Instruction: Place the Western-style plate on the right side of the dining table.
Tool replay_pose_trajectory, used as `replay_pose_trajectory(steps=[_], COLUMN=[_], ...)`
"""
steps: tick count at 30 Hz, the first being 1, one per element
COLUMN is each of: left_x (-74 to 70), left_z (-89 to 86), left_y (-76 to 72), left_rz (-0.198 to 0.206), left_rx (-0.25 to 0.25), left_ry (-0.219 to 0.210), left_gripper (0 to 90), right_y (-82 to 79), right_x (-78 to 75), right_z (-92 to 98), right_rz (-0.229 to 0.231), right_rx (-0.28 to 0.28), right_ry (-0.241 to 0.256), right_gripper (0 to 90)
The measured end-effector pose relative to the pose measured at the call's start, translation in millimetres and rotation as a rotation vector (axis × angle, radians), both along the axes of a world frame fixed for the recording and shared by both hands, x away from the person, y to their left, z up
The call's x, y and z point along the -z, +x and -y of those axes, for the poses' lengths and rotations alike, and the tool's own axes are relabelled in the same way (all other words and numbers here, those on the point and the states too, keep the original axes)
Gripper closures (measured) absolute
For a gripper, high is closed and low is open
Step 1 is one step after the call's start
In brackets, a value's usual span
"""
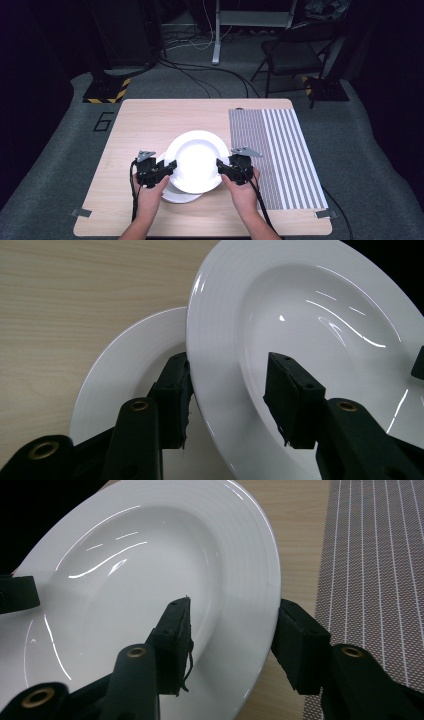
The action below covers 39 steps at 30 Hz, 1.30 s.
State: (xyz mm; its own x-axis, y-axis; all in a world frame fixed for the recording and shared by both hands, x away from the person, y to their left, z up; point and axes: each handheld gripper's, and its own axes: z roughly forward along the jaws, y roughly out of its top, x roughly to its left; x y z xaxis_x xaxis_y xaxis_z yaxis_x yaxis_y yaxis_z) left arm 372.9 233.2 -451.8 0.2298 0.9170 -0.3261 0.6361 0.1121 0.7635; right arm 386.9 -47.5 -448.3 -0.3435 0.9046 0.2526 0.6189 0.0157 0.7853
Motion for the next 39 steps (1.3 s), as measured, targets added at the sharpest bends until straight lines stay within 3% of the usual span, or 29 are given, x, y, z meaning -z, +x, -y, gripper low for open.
replay_pose_trajectory(steps=[20,39], left_x=[-13.5,-21.1], left_z=[12.1,30.8], left_y=[12.0,21.9], left_rz=[0.015,0.035], left_rx=[0.004,0.029], left_ry=[-0.006,-0.013], left_gripper=[54.0,54.4], right_y=[7.5,7.3], right_x=[-19.6,-24.5], right_z=[11.4,30.8], right_rz=[0.025,0.041], right_rx=[0.010,0.047], right_ry=[0.015,0.027], right_gripper=[50.6,50.8])
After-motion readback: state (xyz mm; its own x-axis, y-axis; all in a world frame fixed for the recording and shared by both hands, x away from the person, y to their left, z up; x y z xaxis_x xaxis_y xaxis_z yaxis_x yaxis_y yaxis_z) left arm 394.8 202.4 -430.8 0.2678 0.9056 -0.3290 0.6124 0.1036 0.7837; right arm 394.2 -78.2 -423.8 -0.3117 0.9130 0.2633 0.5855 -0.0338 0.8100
